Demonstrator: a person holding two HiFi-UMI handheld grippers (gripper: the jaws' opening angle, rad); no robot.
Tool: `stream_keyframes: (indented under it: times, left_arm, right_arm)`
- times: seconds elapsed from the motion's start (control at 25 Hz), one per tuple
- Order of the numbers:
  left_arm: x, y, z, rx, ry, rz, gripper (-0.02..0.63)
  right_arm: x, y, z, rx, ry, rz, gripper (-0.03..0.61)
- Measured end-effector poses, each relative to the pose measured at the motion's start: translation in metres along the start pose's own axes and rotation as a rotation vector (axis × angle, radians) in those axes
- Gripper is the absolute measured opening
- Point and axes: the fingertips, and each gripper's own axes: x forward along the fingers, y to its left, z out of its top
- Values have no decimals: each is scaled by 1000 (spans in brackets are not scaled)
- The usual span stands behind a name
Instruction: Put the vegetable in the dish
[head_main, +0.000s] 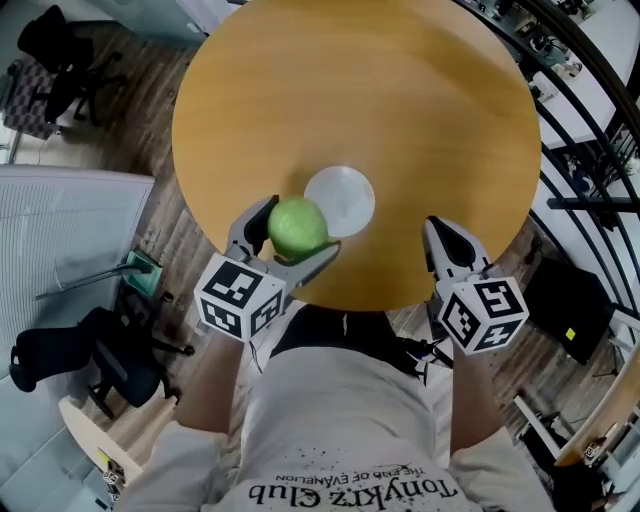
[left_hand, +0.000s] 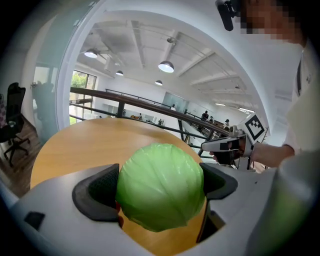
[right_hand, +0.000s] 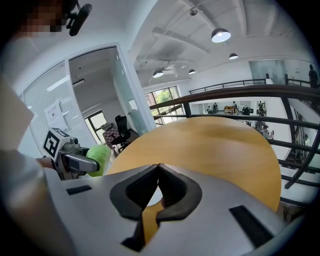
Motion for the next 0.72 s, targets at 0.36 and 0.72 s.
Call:
stream_keyframes:
  times: [0.36,0.72]
  left_arm:
    - [40,15,-25,24,77,1,491]
    - [82,28,-51,77,164,-10,491]
  right_arm:
    - [4,-12,-21,47,13,-19,25]
    - [9,-24,-36,85,22,-40,25]
